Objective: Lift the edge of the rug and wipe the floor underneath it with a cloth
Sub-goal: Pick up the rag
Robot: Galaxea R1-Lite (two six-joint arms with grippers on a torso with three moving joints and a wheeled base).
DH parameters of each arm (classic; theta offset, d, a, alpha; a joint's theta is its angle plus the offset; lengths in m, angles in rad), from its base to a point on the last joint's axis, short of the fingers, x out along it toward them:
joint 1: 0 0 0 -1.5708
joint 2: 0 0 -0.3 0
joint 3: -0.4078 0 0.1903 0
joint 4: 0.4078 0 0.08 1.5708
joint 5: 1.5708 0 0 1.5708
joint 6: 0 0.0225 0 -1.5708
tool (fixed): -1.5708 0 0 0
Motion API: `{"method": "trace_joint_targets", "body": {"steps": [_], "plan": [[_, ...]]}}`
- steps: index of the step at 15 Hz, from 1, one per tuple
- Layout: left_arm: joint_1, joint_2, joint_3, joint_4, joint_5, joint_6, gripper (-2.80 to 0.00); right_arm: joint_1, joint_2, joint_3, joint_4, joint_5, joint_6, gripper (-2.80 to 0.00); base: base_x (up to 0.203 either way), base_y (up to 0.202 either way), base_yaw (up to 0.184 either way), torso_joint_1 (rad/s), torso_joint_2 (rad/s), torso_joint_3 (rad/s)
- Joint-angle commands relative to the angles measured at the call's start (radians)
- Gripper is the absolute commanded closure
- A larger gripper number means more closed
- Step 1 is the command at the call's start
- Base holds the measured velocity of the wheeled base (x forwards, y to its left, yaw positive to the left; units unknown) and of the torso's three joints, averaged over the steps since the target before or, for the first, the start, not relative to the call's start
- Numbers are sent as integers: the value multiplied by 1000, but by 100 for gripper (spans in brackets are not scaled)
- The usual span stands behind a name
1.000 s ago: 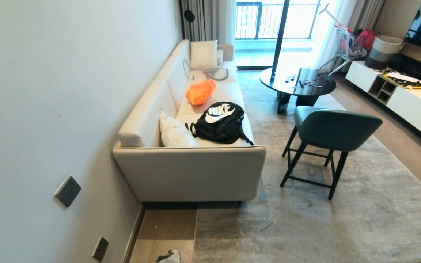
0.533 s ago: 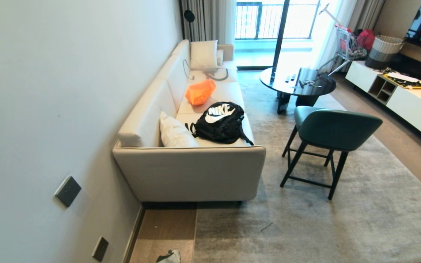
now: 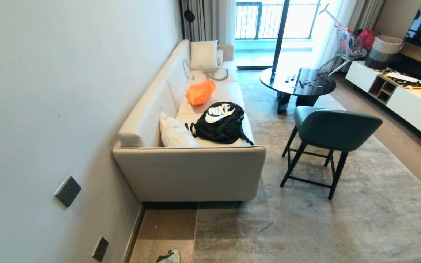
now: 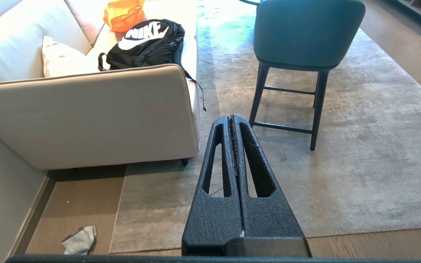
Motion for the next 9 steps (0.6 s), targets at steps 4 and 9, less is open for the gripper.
{"method": "trace_joint_targets", "body": {"steps": [4,9], "plan": [[0,0,-1,0,0,-1,0,0,1,0,0,-1,0,0,0,0,0,0,0,0],[0,0,0,0,0,-1,0,0,1,0,0,-1,0,0,0,0,0,0,0,0]]}}
